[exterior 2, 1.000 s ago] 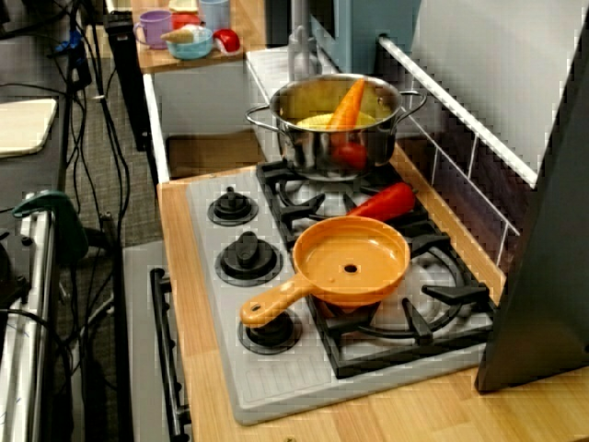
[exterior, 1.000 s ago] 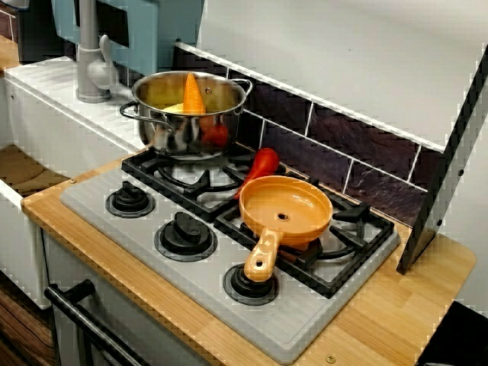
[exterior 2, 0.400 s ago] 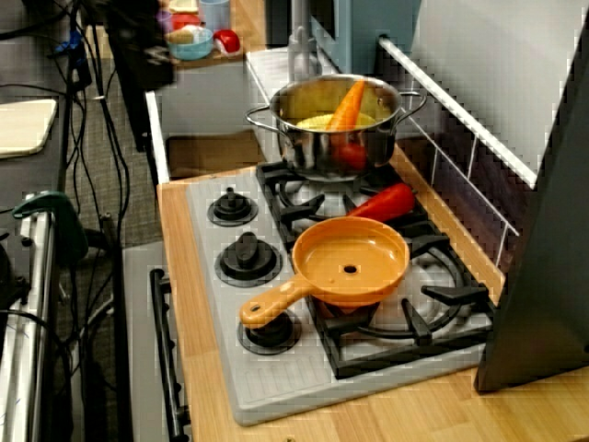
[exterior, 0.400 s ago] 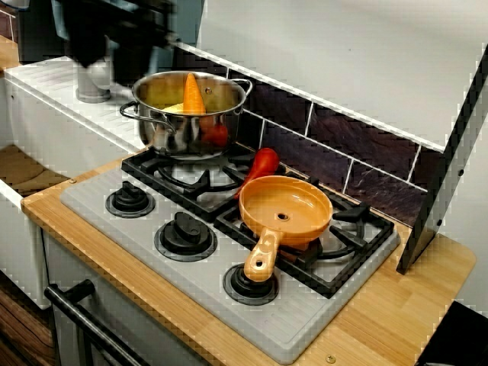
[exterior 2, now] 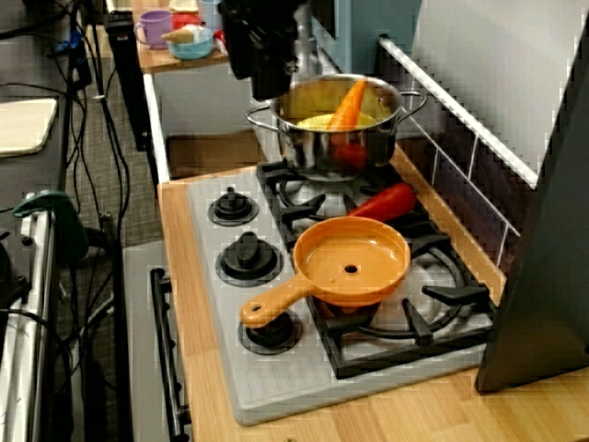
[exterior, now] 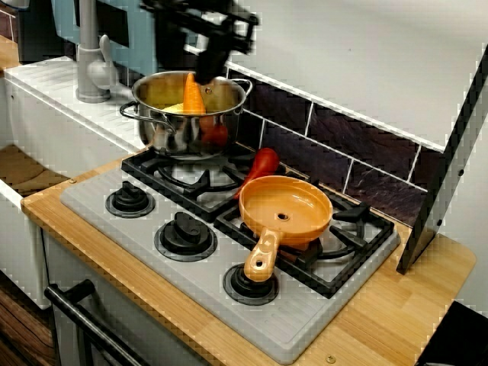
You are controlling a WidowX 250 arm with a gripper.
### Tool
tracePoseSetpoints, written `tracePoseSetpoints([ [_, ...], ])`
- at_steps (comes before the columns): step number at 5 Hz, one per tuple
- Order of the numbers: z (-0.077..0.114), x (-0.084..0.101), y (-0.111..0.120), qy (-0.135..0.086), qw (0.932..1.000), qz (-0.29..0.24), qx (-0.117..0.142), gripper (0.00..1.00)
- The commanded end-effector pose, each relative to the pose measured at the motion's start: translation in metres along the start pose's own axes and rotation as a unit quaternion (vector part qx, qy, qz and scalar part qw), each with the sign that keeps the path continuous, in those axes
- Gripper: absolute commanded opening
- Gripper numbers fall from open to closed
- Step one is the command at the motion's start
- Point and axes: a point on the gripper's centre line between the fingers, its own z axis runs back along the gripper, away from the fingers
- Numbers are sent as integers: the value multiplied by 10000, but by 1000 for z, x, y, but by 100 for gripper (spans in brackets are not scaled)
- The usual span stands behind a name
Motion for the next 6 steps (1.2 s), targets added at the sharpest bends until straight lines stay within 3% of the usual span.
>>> tracePoseSetpoints([
  [1, 13, 17, -26, -264, 9973, -338, -594, 99],
  [2, 15, 16, -28, -355, 9982, -226, -424, 0],
  [3, 19, 13, -24, -381, 9976, -157, -548, 100],
  [5, 6, 25, -29, -403, 9967, -136, -686, 100],
  [6, -4, 37, -33, -469, 9912, -435, -1160, 100],
])
